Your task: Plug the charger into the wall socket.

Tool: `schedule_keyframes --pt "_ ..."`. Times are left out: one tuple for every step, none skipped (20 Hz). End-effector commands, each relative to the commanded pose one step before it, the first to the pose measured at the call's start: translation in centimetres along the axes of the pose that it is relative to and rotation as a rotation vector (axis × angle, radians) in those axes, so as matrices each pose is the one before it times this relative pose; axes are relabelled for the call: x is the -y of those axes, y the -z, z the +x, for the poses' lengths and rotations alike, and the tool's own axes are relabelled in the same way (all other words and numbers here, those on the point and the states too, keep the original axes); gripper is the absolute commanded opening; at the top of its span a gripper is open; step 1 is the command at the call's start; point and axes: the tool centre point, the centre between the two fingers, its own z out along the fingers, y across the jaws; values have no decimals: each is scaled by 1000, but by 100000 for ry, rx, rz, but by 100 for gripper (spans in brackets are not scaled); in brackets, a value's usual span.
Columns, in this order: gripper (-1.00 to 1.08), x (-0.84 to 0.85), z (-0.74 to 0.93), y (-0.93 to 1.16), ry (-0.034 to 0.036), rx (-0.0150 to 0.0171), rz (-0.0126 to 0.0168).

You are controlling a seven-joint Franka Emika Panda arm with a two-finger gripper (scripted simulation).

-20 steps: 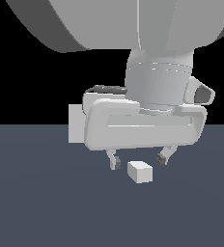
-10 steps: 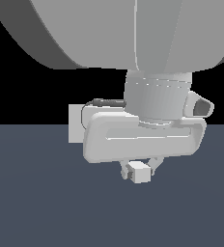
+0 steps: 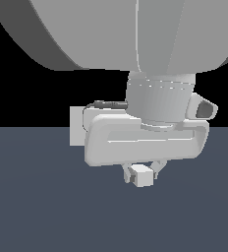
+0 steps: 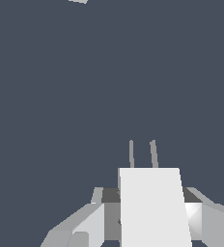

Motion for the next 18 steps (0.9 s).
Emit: schedule_keyframes --pt "-100 76 78 75 -281 -70 -119" --pt "-100 100 55 66 -245 -13 -82" --pt "-100 126 70 84 -313 -16 -106" --pt "-100 154 85 101 -376 -19 -126" --pt "-100 179 99 118 -439 -22 -147" --pt "-100 201 112 134 -502 -26 -168" --pt "-100 226 126 149 -555 -28 -186" --pt "-100 248 139 163 -607 -31 -202" --pt "-100 266 150 176 -658 -33 -218" --pt "-100 285 161 188 -702 -35 -232" --pt "-100 301 171 199 -744 -37 -245" --pt "-100 317 181 209 -778 -38 -255" --pt "-100 331 189 217 -808 -39 -264" --pt "-100 341 197 224 -837 -39 -273" --pt "-100 350 203 230 -861 -39 -281" --pt "-100 357 209 236 -882 -38 -288" --pt "-100 367 214 239 -892 -36 -292" --pt "-100 369 217 242 -906 -34 -297"
